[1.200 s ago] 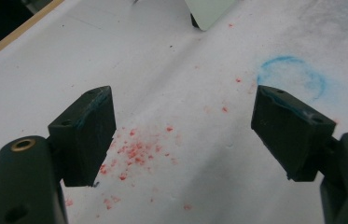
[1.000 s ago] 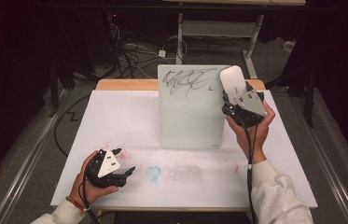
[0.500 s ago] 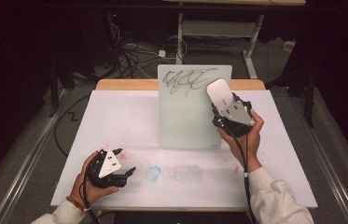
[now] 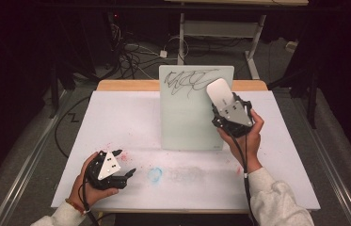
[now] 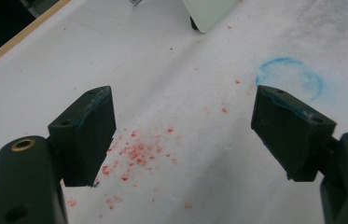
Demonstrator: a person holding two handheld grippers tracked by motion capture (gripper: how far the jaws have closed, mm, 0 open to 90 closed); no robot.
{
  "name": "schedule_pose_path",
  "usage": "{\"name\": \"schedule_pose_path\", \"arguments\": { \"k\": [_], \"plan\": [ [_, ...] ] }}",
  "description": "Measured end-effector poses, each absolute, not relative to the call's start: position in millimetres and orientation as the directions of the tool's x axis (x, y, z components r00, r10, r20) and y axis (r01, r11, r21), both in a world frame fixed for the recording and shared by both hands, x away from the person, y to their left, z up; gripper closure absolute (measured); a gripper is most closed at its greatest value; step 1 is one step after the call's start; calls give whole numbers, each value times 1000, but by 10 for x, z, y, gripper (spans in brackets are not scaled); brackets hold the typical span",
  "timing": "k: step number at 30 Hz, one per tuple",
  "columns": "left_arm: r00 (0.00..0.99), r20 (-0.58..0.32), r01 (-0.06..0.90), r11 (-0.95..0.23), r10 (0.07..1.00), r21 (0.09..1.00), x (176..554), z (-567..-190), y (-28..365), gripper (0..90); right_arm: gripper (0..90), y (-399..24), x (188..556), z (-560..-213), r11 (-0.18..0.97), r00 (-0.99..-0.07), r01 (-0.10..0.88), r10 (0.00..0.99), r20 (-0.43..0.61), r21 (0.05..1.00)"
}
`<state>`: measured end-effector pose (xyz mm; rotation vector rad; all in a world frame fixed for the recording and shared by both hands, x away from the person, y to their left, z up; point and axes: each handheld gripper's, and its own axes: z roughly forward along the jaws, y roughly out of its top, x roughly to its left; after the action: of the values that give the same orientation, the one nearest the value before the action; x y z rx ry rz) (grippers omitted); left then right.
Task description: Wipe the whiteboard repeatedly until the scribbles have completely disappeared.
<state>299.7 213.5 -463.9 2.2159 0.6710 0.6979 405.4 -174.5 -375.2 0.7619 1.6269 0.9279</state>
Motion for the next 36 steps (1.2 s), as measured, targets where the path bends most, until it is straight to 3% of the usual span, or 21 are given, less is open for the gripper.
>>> {"name": "schedule_pose_path", "arguments": {
  "k": [5,12,17,29,36],
  "plan": [
    [722,280,254,-620,632,743,3001,-4647,2120,211,309,-1768,4051,-3759,477,-216,32,861,-460,878],
    [724,282,253,-623,629,741,2998,-4646,2123,211,309,-1482,3968,-3965,551,-332,10,789,-517,835],
    [724,285,250,-623,629,741,2989,-4637,2139,211,308,-1427,3950,-4007,576,-358,5,764,-536,817],
    [721,287,247,-621,630,743,2982,-4622,2141,211,309,-1740,4001,-3876,522,-236,43,834,-499,852],
    [724,284,247,-620,629,745,2986,-4629,2131,211,309,-1599,3960,-3967,564,-305,36,793,-528,825]
  ]
}}
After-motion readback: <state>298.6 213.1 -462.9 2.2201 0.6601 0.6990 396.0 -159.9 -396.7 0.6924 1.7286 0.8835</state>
